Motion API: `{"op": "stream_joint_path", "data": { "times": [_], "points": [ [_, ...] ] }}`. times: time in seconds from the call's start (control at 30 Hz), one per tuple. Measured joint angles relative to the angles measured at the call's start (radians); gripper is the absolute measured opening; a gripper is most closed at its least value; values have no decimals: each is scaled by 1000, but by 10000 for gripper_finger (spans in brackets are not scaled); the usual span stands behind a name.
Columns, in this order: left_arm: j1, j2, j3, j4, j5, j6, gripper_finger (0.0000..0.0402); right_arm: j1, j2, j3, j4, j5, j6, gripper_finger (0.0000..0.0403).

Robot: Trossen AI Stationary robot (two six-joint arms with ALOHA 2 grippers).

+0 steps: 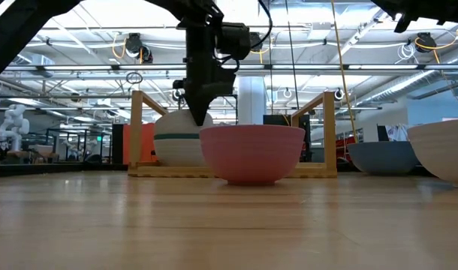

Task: Place and stack bowls onto a shelf
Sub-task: Stack the white bowl on top of the green bowl on the shelf

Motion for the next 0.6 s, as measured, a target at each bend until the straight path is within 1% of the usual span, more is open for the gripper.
{"op": "stream_joint_path", "data": {
  "times": [0.1,0.17,0.3,0.37,0.43,0.53,0.6],
  "points": [
    [0,-1,3,2,1,16,0,0,0,0,0,0,0,0],
    [0,-6,17,-15,27,16,0,0,0,0,0,0,0,0],
    [-4,-20,81,-28,92,17,0,0,0,0,0,0,0,0],
    [-9,-31,112,-27,106,20,0,0,0,0,0,0,0,0],
    [-16,-41,151,-33,76,21,0,0,0,0,0,0,0,0],
    [-29,-47,197,-91,-36,23,0,0,0,0,0,0,0,0],
    [-35,-47,218,-113,-81,14,0,0,0,0,0,0,0,0]
  ]
}}
